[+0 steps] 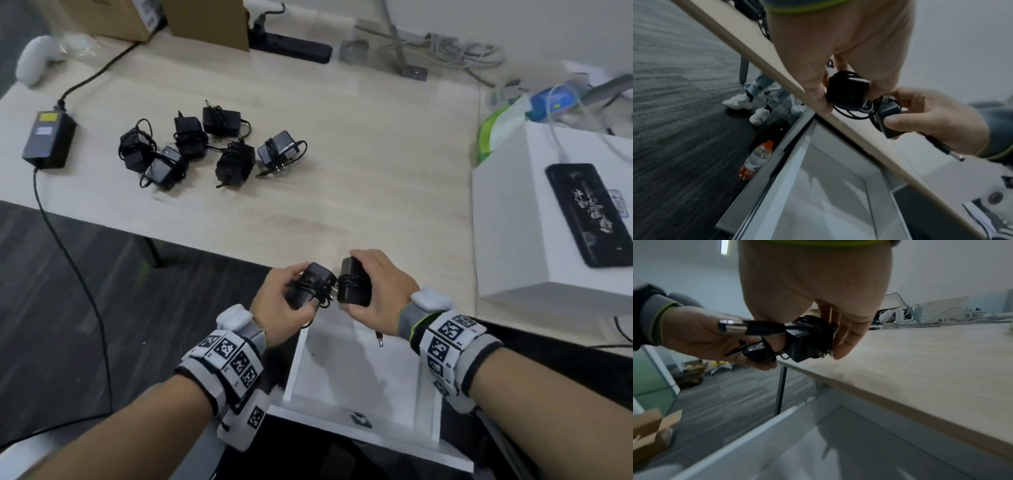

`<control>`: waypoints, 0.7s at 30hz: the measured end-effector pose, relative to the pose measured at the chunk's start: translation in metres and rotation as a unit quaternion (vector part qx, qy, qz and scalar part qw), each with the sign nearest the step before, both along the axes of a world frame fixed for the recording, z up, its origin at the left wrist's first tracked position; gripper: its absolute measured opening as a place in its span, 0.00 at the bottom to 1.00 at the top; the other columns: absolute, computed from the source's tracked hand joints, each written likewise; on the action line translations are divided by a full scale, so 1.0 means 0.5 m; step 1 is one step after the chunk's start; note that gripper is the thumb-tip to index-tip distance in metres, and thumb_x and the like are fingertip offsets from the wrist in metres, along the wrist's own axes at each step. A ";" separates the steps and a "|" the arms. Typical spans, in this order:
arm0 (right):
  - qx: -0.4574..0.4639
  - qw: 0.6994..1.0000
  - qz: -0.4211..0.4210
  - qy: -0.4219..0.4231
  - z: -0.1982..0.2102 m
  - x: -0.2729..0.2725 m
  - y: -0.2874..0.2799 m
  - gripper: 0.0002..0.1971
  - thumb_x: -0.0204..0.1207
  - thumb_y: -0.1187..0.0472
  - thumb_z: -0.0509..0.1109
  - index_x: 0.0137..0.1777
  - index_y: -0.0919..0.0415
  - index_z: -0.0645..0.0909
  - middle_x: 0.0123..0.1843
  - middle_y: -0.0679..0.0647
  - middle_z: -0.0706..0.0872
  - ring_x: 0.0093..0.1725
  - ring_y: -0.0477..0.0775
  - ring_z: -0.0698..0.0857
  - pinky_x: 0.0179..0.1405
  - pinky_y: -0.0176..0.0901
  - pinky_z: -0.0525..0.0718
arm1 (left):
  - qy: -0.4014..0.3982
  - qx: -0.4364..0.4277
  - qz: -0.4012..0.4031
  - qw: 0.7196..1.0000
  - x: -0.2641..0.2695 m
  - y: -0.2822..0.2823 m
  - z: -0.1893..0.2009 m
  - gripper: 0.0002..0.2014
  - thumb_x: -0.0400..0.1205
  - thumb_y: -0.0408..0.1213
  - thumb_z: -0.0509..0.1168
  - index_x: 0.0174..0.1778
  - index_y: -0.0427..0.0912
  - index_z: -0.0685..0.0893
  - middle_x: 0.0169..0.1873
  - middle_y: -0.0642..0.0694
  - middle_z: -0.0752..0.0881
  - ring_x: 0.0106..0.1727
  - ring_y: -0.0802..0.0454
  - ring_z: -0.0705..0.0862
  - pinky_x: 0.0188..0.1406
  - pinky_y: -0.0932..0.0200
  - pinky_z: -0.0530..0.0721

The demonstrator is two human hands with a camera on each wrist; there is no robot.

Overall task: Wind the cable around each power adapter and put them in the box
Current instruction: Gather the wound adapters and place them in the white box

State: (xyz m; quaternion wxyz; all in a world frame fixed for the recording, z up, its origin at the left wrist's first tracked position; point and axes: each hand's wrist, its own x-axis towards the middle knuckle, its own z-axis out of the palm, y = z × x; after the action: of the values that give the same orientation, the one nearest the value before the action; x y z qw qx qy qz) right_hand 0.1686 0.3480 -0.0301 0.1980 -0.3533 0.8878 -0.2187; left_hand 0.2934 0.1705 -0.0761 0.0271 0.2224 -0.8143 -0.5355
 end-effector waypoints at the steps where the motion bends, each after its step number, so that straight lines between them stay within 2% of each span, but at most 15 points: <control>1: 0.009 1.000 0.005 0.000 -0.005 0.008 0.019 0.38 0.65 0.47 0.76 0.76 0.51 0.66 0.72 0.46 0.72 0.65 0.50 0.79 0.52 0.38 0.78 | -0.013 -0.007 -0.006 1.000 0.007 0.017 -0.009 0.32 0.69 0.44 0.76 0.70 0.57 0.76 0.58 0.50 0.79 0.58 0.67 0.81 0.55 0.77 0.76; 4: 0.041 0.999 0.020 -0.004 -0.020 0.024 0.049 0.40 0.66 0.45 0.74 0.78 0.52 0.64 0.73 0.47 0.70 0.66 0.50 0.78 0.52 0.36 0.75 | -0.050 -0.034 -0.013 0.998 0.012 0.042 -0.029 0.31 0.70 0.39 0.76 0.71 0.49 0.78 0.60 0.50 0.78 0.56 0.63 0.80 0.51 0.84 0.73; 6: 0.061 0.997 0.041 -0.008 -0.029 0.037 0.066 0.41 0.66 0.44 0.73 0.78 0.53 0.62 0.73 0.48 0.69 0.65 0.51 0.79 0.50 0.37 0.75 | -0.077 -0.052 -0.018 0.995 0.013 0.058 -0.036 0.30 0.71 0.39 0.76 0.71 0.48 0.78 0.62 0.50 0.78 0.56 0.62 0.79 0.50 0.85 0.70; 7: 0.060 0.997 0.049 -0.005 -0.032 0.043 0.075 0.40 0.66 0.44 0.72 0.77 0.53 0.63 0.73 0.48 0.70 0.64 0.53 0.79 0.49 0.38 0.76 | -0.093 -0.057 -0.024 0.994 0.016 0.065 -0.036 0.30 0.71 0.39 0.75 0.71 0.49 0.78 0.63 0.50 0.79 0.57 0.61 0.79 0.52 0.83 0.70; 10: 0.060 0.995 0.078 -0.001 -0.045 0.060 0.100 0.39 0.65 0.43 0.71 0.76 0.55 0.65 0.70 0.50 0.73 0.60 0.56 0.81 0.48 0.44 0.81 | -0.128 -0.053 -0.047 0.989 0.025 0.090 -0.045 0.29 0.72 0.41 0.74 0.71 0.51 0.78 0.62 0.50 0.83 0.59 0.55 0.83 0.58 0.66 0.79; 13: 0.082 0.991 0.106 -0.009 -0.056 0.078 0.113 0.39 0.65 0.39 0.67 0.76 0.51 0.63 0.68 0.48 0.73 0.61 0.54 0.79 0.50 0.52 0.85 | -0.130 -0.051 -0.068 0.988 0.029 0.103 -0.046 0.29 0.72 0.38 0.74 0.71 0.48 0.78 0.62 0.47 0.82 0.60 0.51 0.83 0.61 0.60 0.80; 15: 0.117 0.987 0.104 -0.015 -0.067 0.081 0.117 0.40 0.65 0.39 0.66 0.77 0.50 0.60 0.70 0.47 0.72 0.63 0.54 0.79 0.52 0.53 0.85 | -0.139 -0.070 -0.075 0.985 0.024 0.112 -0.047 0.29 0.73 0.39 0.74 0.72 0.47 0.77 0.62 0.46 0.81 0.60 0.49 0.83 0.62 0.56 0.81; 18: 0.177 0.982 0.059 -0.025 -0.080 0.074 0.119 0.41 0.68 0.41 0.69 0.78 0.52 0.58 0.72 0.50 0.70 0.65 0.57 0.78 0.56 0.49 0.82 | -0.176 -0.108 -0.061 0.977 0.011 0.136 -0.055 0.29 0.75 0.44 0.71 0.74 0.49 0.73 0.63 0.45 0.79 0.58 0.47 0.83 0.59 0.54 0.81; 21: 0.212 0.976 0.006 -0.049 -0.095 0.066 0.116 0.40 0.69 0.44 0.72 0.77 0.54 0.59 0.72 0.53 0.70 0.62 0.60 0.81 0.54 0.46 0.81 | -0.207 -0.128 -0.059 0.968 -0.005 0.172 -0.070 0.31 0.79 0.48 0.65 0.78 0.52 0.64 0.68 0.43 0.74 0.56 0.43 0.84 0.55 0.48 0.84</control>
State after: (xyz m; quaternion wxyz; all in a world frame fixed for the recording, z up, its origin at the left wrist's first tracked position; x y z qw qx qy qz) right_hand 0.2017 0.4058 -0.0775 0.3131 -0.2970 0.9011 -0.0412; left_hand 0.2907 0.2566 -0.1109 -0.1451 0.2745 -0.8756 -0.3700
